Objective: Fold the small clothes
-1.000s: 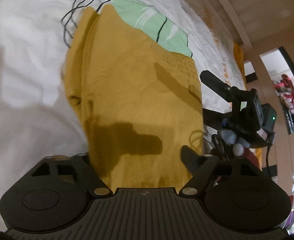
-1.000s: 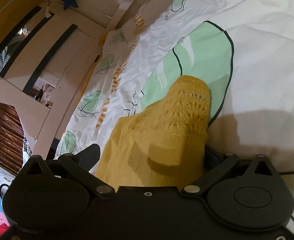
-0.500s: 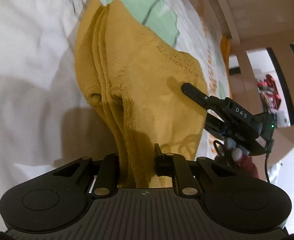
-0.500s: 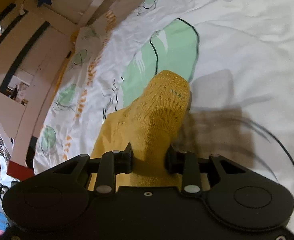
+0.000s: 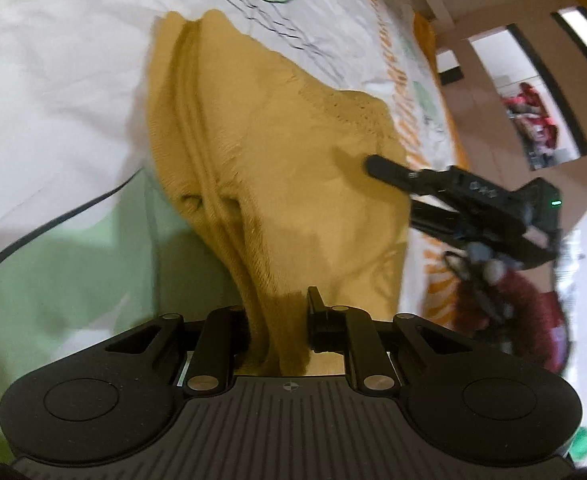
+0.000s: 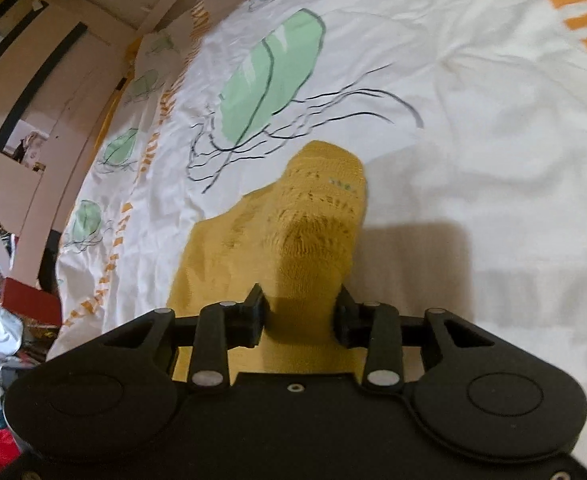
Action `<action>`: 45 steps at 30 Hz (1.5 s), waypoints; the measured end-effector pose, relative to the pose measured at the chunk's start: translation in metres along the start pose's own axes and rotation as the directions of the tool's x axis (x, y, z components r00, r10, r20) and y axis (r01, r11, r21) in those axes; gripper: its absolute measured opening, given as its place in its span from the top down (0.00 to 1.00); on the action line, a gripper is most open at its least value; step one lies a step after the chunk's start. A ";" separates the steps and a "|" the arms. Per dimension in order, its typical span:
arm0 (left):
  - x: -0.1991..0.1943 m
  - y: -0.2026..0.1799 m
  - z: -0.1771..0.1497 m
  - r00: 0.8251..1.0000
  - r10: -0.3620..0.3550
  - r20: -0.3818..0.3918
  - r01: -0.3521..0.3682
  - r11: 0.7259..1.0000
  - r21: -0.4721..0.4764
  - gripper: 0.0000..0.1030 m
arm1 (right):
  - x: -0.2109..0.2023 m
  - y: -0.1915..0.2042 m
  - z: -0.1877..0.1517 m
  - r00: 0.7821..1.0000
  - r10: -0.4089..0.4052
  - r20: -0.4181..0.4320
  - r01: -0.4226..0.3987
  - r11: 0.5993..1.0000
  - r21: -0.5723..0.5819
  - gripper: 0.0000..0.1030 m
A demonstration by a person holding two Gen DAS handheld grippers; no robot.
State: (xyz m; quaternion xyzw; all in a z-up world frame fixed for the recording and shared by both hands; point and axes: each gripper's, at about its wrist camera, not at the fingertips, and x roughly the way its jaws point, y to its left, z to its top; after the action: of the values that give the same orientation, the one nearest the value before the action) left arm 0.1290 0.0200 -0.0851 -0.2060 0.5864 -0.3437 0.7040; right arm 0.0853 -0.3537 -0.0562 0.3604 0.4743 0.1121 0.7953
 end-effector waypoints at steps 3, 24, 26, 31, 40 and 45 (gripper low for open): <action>-0.003 -0.001 -0.009 0.992 0.115 0.052 -0.117 0.992 0.041 0.80 | -0.010 0.002 -0.003 0.994 -0.085 0.068 0.089 0.995 -0.049 0.48; -0.049 -0.079 -0.065 0.872 0.275 0.405 -0.417 0.851 0.320 0.71 | -0.042 0.010 -0.026 0.943 -0.126 0.309 0.198 0.957 -0.214 0.24; -0.051 -0.088 -0.057 0.867 0.246 0.434 -0.409 0.849 0.334 0.69 | -0.041 0.009 -0.025 0.940 -0.135 0.315 0.208 0.955 -0.211 0.23; -0.026 -0.093 -0.015 0.851 0.259 0.457 -0.426 0.849 0.312 0.66 | -0.039 0.004 -0.023 0.930 -0.168 0.326 0.241 0.950 -0.197 0.23; 0.023 -0.069 0.039 0.824 0.315 0.470 -0.460 0.858 0.230 0.66 | -0.037 -0.003 -0.021 0.913 -0.223 0.343 0.296 0.939 -0.178 0.23; 0.026 -0.029 0.037 0.800 0.392 0.454 -0.502 0.852 0.147 0.65 | -0.032 0.000 -0.020 0.909 -0.229 0.348 0.309 0.931 -0.195 0.23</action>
State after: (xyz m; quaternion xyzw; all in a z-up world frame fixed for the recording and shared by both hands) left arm 0.1591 -0.0227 -0.0741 -0.0333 0.4080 -0.1895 0.8925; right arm 0.0519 -0.3613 -0.0406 0.2031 0.3671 -0.0012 0.9077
